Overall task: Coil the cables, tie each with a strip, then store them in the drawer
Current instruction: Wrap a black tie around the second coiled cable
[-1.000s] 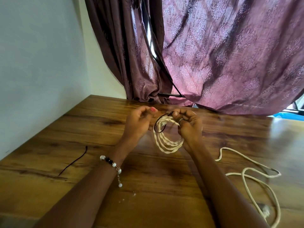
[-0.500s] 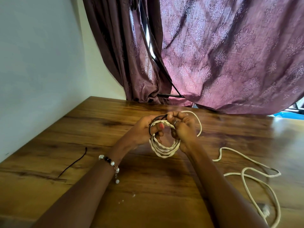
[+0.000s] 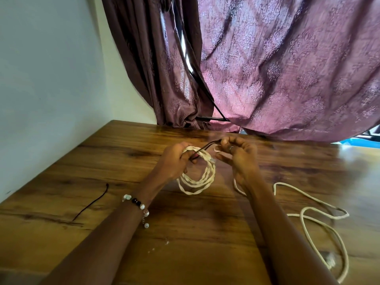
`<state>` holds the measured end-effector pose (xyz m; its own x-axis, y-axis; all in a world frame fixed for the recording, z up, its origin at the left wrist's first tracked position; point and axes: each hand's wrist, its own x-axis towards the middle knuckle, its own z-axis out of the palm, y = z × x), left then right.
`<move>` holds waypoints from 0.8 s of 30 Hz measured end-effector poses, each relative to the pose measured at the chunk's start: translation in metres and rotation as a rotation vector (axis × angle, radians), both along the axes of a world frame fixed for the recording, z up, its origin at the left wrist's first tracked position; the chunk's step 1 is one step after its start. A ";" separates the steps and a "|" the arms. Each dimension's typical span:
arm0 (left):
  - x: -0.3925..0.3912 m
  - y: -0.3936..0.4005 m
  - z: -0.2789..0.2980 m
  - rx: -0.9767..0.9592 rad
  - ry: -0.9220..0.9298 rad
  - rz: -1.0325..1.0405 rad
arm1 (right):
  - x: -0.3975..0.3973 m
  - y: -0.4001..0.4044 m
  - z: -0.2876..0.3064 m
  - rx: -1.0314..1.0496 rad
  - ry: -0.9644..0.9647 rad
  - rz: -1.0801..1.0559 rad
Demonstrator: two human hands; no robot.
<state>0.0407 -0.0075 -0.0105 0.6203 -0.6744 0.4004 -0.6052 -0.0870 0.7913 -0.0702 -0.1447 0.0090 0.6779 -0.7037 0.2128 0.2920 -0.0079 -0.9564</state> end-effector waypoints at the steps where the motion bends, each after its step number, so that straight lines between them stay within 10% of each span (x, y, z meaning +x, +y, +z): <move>1: 0.001 0.000 0.000 0.008 0.008 0.003 | -0.004 -0.003 0.001 -0.021 -0.015 0.025; 13: -0.011 0.003 0.004 0.030 -0.116 -0.161 | -0.004 0.008 0.010 -1.064 0.186 -0.116; 24: -0.016 -0.002 0.003 0.010 -0.059 -0.173 | 0.003 0.009 0.001 -0.820 0.113 -0.154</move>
<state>0.0251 -0.0096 -0.0072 0.4701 -0.7733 0.4253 -0.6572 0.0149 0.7535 -0.0672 -0.1357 0.0096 0.6348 -0.4427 0.6332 0.1331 -0.7446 -0.6541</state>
